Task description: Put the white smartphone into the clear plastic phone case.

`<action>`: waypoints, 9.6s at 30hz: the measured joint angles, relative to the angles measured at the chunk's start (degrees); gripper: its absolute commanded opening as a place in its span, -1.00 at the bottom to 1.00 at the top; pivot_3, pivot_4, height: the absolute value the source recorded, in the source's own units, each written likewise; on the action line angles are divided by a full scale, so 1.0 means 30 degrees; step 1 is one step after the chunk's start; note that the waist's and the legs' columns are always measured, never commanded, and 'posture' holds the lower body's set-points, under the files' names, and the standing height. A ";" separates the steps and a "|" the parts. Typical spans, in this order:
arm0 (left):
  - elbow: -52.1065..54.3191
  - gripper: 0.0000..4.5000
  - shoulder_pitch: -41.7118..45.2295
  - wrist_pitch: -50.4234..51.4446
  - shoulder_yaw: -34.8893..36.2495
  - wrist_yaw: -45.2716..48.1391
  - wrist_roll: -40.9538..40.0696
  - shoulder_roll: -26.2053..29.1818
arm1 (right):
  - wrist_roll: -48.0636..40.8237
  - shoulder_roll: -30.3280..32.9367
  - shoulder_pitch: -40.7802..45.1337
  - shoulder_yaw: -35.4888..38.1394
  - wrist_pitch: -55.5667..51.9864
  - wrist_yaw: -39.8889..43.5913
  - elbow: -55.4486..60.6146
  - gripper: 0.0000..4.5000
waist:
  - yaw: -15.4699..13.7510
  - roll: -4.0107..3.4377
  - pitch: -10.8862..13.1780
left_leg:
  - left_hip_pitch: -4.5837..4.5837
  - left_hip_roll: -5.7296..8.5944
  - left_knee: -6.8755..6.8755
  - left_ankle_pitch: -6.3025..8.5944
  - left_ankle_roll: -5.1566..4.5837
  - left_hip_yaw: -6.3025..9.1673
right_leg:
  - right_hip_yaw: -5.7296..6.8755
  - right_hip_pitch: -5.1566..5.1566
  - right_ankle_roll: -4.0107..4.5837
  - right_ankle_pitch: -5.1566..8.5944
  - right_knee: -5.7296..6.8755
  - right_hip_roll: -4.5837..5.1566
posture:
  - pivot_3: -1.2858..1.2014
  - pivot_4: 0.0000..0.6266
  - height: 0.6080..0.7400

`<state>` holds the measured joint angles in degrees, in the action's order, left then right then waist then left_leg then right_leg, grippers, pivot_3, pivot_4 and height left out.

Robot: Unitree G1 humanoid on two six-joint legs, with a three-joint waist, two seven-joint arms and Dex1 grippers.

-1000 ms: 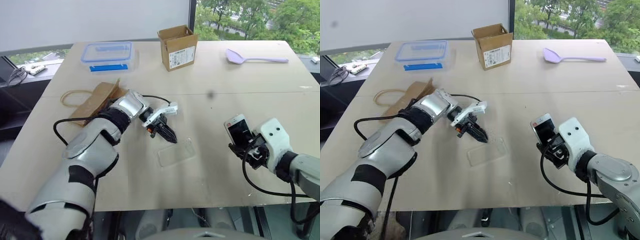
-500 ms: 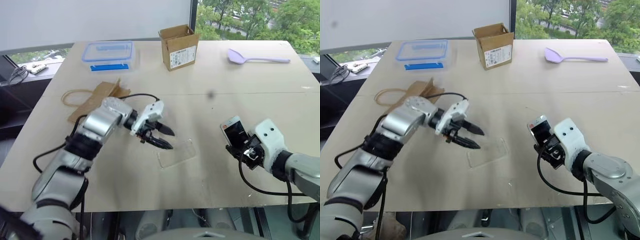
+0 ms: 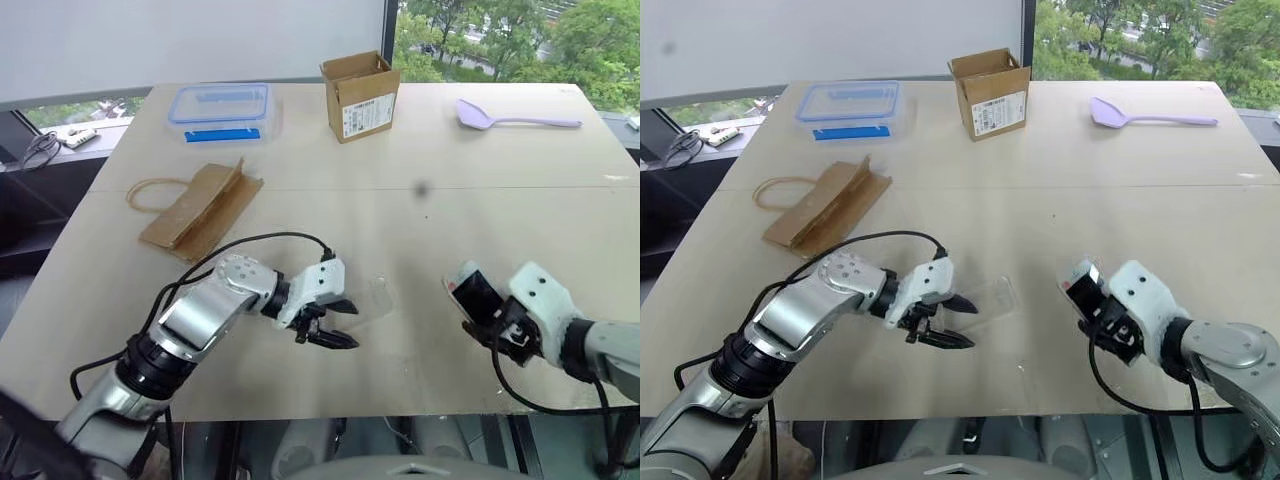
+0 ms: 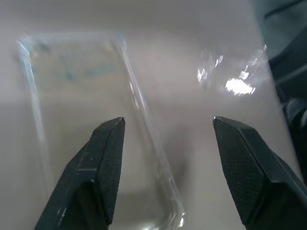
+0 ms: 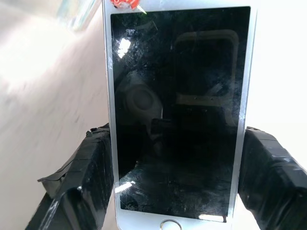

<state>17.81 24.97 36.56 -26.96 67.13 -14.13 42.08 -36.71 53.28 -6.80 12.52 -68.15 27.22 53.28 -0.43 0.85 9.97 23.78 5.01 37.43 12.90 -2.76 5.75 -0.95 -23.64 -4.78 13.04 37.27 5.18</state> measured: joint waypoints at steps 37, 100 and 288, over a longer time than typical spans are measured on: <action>-1.0674 -1.00 0.6720 -0.8280 -0.1263 0.3175 0.5373 -0.6733 | 0.0988 0.0275 0.5242 -0.2920 0.0855 0.0050 -0.1571 0.33 | -0.0015 -0.0202 -0.0373 | 0.0398 0.0075 -0.0069 -0.0277 -0.0065 -0.0052 | 0.0380 -0.0054 -0.0275 -0.0138 -0.0259 0.0323 | 0.03 -0.52 1.00; -0.1747 0.49 -0.4576 -0.4060 0.6615 -0.4250 0.0100 -0.2856 | 1.0075 -0.2628 1.7172 -1.3975 0.9950 1.4241 -1.9641 0.97 | -0.0054 -0.0245 -0.0253 | 0.0298 0.0111 -0.0054 -0.0252 -0.0073 -0.0050 | 0.0317 -0.0064 -0.0235 -0.0164 -0.0213 0.0342 | 0.03 -0.52 1.00; -0.6273 0.49 -0.3207 -0.9250 0.5776 -0.3218 0.0569 -0.3799 | 0.9301 -0.1542 1.1652 -1.4607 0.4318 0.5527 -0.6171 0.98 | 0.0217 -0.0240 -0.0259 | 0.0270 0.0086 -0.0037 -0.0209 -0.0143 -0.0093 | 0.0285 -0.0097 -0.0201 -0.0190 -0.0172 0.0322 | 0.03 -0.52 1.00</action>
<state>-1.01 15.35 8.81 -9.63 57.48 -12.42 30.68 -8.80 48.65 28.16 -31.30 -55.20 43.81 34.76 0.22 0.13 9.19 24.59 5.27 37.32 12.27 -3.19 5.47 -0.10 -23.93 -5.38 12.47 36.75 6.15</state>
